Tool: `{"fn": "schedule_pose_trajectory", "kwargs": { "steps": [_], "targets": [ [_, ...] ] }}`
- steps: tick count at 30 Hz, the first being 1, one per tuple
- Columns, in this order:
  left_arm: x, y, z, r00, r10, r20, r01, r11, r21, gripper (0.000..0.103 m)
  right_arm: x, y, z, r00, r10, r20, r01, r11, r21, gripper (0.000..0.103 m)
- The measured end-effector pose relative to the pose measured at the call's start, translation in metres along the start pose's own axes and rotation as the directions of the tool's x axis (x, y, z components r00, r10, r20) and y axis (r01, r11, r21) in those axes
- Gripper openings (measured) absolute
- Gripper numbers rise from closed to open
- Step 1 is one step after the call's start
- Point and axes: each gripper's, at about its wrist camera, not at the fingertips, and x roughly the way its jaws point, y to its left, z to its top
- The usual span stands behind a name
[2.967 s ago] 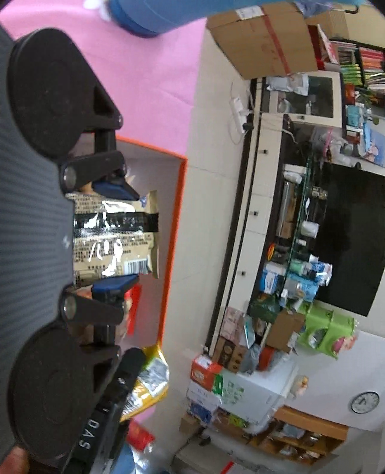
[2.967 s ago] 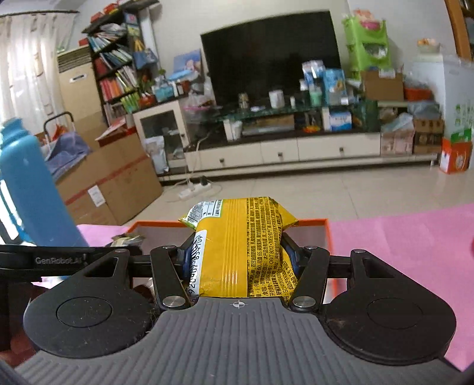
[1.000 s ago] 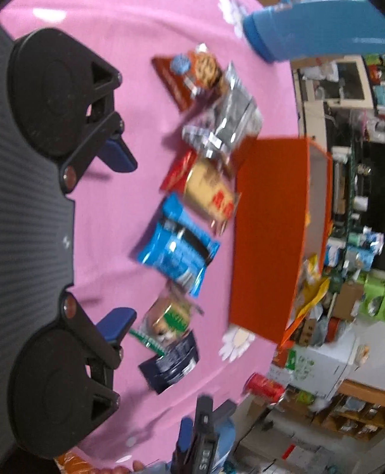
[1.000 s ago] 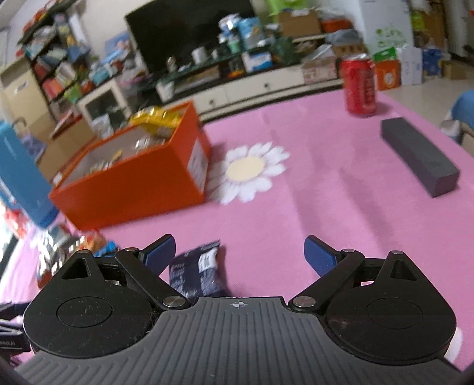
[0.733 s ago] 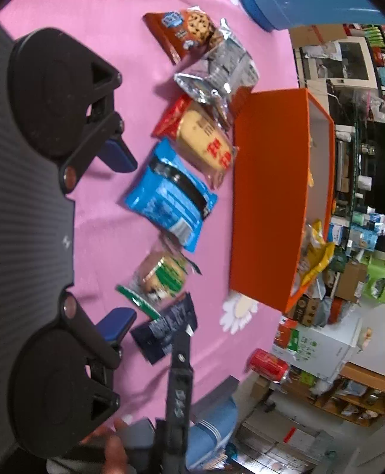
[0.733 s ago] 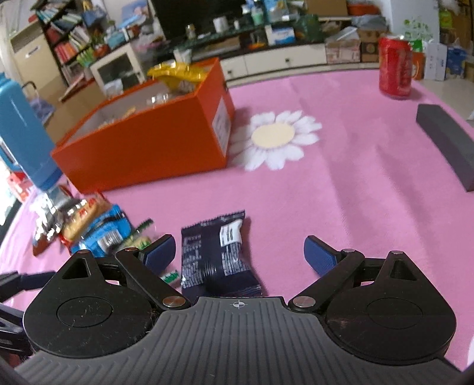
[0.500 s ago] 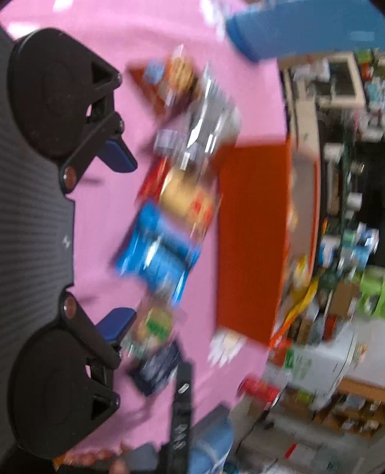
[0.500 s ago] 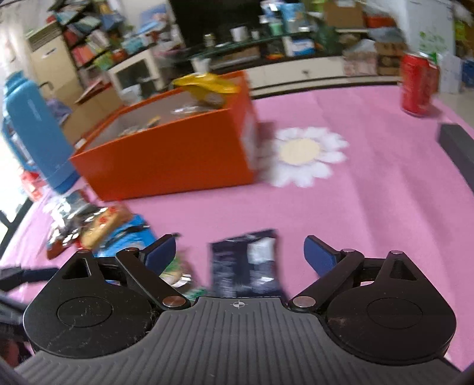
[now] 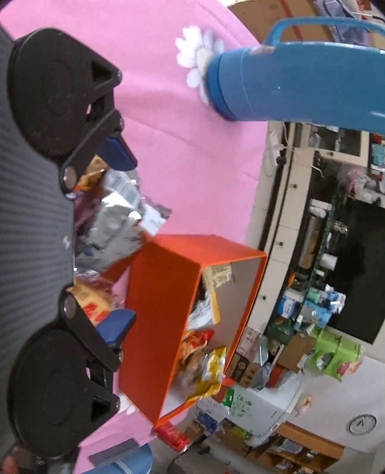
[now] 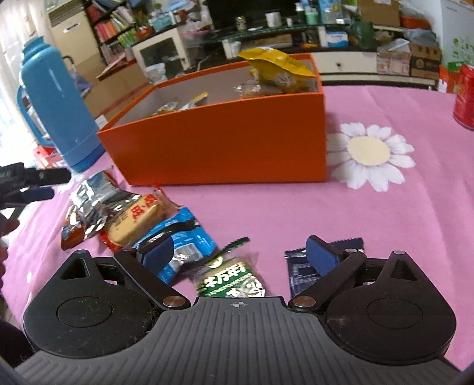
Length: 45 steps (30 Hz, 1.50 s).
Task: Organize snacks
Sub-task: 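Reach the right gripper around the navy packet while the left grasps the silver bag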
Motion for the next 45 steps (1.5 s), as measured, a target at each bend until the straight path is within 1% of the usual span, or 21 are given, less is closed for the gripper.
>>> {"fn": "schedule_pose_trajectory", "kwargs": {
  "steps": [2, 4, 5, 7, 9, 13, 16, 18, 21, 23, 24, 25, 26, 27, 29, 31, 33, 37, 39, 43, 45],
  "targets": [
    [0.011, -0.006, 0.01, 0.999, 0.034, 0.022, -0.035, 0.998, 0.048, 0.098, -0.001, -0.004, 0.002, 1.0, -0.003, 0.005, 0.003, 1.0, 0.02, 0.087],
    [0.03, -0.012, 0.015, 0.999, 0.03, -0.021, -0.027, 0.992, 0.124, 0.094, -0.001, -0.009, 0.002, 1.0, 0.009, 0.006, -0.009, 0.999, 0.047, 0.087],
    [0.038, -0.016, 0.015, 0.999, 0.013, -0.047, -0.006, 0.988, 0.154, 0.087, -0.002, -0.011, 0.002, 1.0, 0.014, 0.005, -0.014, 0.998, 0.058, 0.087],
    [0.053, -0.024, 0.012, 0.996, 0.008, -0.094, 0.012, 0.978, 0.21, 0.079, -0.002, -0.015, 0.002, 1.0, 0.014, 0.004, -0.014, 0.998, 0.069, 0.087],
    [0.058, -0.033, 0.003, 0.994, 0.022, -0.109, 0.008, 0.965, 0.263, 0.079, -0.003, -0.017, 0.002, 1.0, 0.011, 0.003, -0.011, 0.998, 0.067, 0.087],
    [0.044, -0.046, -0.014, 0.993, -0.024, -0.118, 0.062, 0.943, 0.327, 0.079, -0.006, -0.023, 0.002, 1.0, 0.009, -0.001, -0.009, 0.997, 0.082, 0.088],
    [0.027, -0.053, -0.033, 0.992, -0.024, -0.127, 0.071, 0.921, 0.383, 0.08, -0.009, -0.031, 0.002, 1.0, 0.015, 0.003, -0.015, 0.993, 0.115, 0.088],
    [0.015, -0.057, -0.047, 0.988, -0.05, -0.148, 0.108, 0.904, 0.415, 0.08, -0.012, -0.036, 0.002, 1.0, 0.03, 0.009, -0.031, 0.989, 0.147, 0.088],
    [0.003, -0.067, -0.066, 0.979, -0.056, -0.196, 0.142, 0.876, 0.46, 0.079, -0.016, -0.041, 0.001, 0.999, 0.038, 0.017, -0.041, 0.984, 0.172, 0.088],
    [-0.009, -0.07, -0.077, 0.987, -0.002, -0.159, 0.079, 0.872, 0.482, 0.08, -0.019, -0.044, 0.0, 0.999, 0.029, 0.022, -0.032, 0.984, 0.177, 0.088],
    [-0.018, -0.068, -0.079, 0.993, 0.032, -0.117, 0.027, 0.881, 0.472, 0.082, -0.021, -0.047, 0.0, 0.999, 0.025, 0.027, -0.029, 0.984, 0.178, 0.088],
    [-0.028, -0.066, -0.079, 0.996, 0.056, -0.074, -0.018, 0.899, 0.438, 0.089, -0.024, -0.049, 0.0, 0.999, 0.021, 0.03, -0.026, 0.984, 0.178, 0.088],
    [-0.039, -0.063, -0.079, 0.996, 0.076, -0.039, -0.055, 0.92, 0.389, 0.096, -0.026, -0.053, -0.001, 0.999, 0.017, 0.034, -0.022, 0.984, 0.179, 0.088],
    [-0.052, -0.059, -0.079, 0.996, 0.089, -0.016, -0.079, 0.942, 0.325, 0.098, -0.029, -0.056, -0.002, 0.999, 0.009, 0.036, -0.015, 0.983, 0.18, 0.088],
    [-0.068, -0.054, -0.083, 0.996, 0.092, -0.006, -0.088, 0.969, 0.231, 0.1, -0.036, -0.065, -0.005, 0.999, -0.009, 0.039, 0.001, 0.982, 0.188, 0.088],
    [-0.069, -0.057, -0.086, 0.997, 0.064, -0.041, -0.056, 0.984, 0.171, 0.1, -0.043, -0.075, -0.008, 0.999, -0.026, 0.041, 0.018, 0.98, 0.198, 0.088],
    [-0.06, -0.063, -0.089, 0.995, 0.067, -0.072, -0.056, 0.988, 0.145, 0.1, -0.051, -0.083, -0.012, 0.998, -0.041, 0.045, 0.03, 0.976, 0.214, 0.088],
    [-0.035, -0.075, -0.091, 0.981, 0.171, -0.091, -0.155, 0.975, 0.156, 0.1, -0.065, -0.095, -0.022, 0.997, -0.057, 0.043, 0.047, 0.975, 0.216, 0.089],
    [-0.026, -0.071, -0.096, 0.97, 0.212, -0.117, -0.19, 0.966, 0.174, 0.095, -0.07, -0.097, -0.028, 0.998, -0.062, 0.031, 0.055, 0.979, 0.199, 0.089],
    [-0.021, -0.051, -0.101, 0.963, 0.207, -0.172, -0.185, 0.973, 0.138, 0.09, -0.066, -0.092, -0.037, 0.997, -0.078, -0.012, 0.079, 0.989, 0.125, 0.089],
    [-0.02, -0.047, -0.101, 0.963, 0.211, -0.17, -0.187, 0.971, 0.151, 0.089, -0.061, -0.084, -0.035, 0.996, -0.081, -0.029, 0.083, 0.994, 0.075, 0.089]
  ]
}}
